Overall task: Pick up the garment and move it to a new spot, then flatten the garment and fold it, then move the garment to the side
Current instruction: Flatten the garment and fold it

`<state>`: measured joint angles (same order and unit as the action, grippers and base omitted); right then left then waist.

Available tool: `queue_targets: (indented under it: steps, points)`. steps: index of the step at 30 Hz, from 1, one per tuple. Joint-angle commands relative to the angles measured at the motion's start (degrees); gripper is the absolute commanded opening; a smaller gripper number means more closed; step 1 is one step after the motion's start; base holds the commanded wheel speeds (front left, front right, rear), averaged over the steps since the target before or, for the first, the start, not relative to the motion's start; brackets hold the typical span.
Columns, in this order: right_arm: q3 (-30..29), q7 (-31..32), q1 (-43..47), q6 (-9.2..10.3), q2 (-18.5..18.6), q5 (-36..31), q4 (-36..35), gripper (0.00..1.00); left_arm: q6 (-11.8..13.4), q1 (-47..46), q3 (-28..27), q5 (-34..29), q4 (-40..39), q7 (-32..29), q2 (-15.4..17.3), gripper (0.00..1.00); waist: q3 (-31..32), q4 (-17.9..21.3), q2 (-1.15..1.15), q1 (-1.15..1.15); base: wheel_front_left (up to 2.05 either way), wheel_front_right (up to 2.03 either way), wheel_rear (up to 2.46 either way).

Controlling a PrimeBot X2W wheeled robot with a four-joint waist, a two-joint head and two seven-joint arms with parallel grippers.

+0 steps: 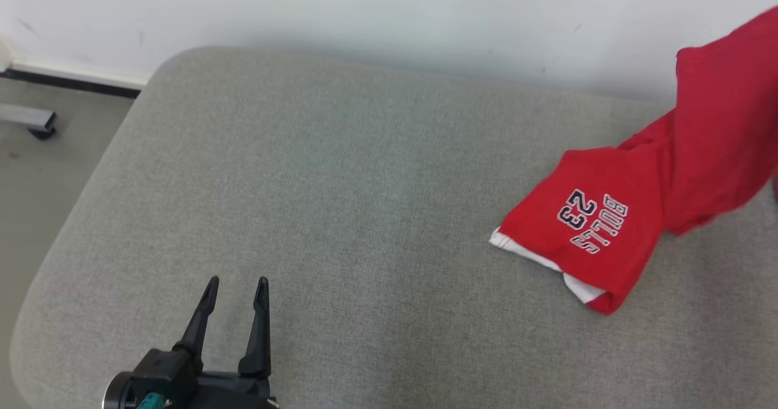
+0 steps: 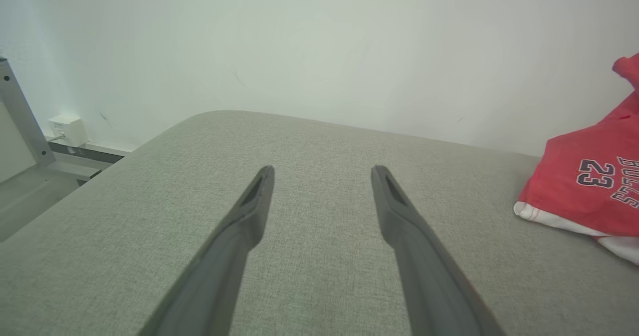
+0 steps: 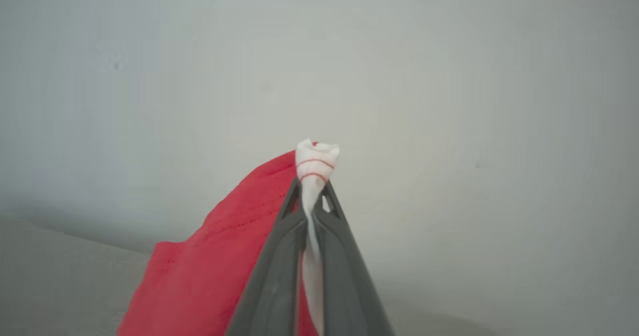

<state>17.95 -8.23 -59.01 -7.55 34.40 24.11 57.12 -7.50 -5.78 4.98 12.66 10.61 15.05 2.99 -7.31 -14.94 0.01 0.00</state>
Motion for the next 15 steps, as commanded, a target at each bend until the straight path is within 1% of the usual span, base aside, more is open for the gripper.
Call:
queue_targets:
  steps: [1, 3, 8, 12, 15]
  points:
    - [0.3, -0.6, -1.1, 0.16, -0.2, -0.5, -0.8, 0.0, 0.1, 1.0, -0.4, -0.4, -0.2, 0.2, 0.0, 1.0, 2.1, 0.4, -0.01, 0.0, 0.0, 0.0, 0.0]
    - [0.9, -1.1, -1.7, 0.16, -1.1, -0.8, -2.1, 0.0, 0.1, 1.4, -0.8, -0.3, -0.2, 0.2, 0.0, 1.0, 2.8, 0.4, -0.01, 0.0, 0.0, 0.0, 0.0]
    - [5.1, -1.4, 0.4, 0.16, -5.3, -0.8, -7.6, 0.0, 0.1, 2.7, -1.3, -0.4, -0.6, 0.2, 0.0, 1.0, 4.0, 0.4, -0.01, 0.0, 0.0, 0.0, 0.0]
    - [9.4, -1.2, 4.8, 0.16, -9.3, -0.5, -13.9, 0.0, 0.1, 3.2, -1.9, 0.1, -0.7, 0.2, -0.1, 1.0, 4.6, -0.1, -0.01, 0.0, 0.0, 0.0, 0.0]
    - [12.2, -0.8, 9.7, 0.16, -11.7, 0.1, -18.3, 0.0, 0.1, 3.2, -2.0, 0.2, -0.7, 0.2, -0.1, 1.0, 4.7, -0.7, -0.01, 0.0, 0.0, 0.0, 0.0]
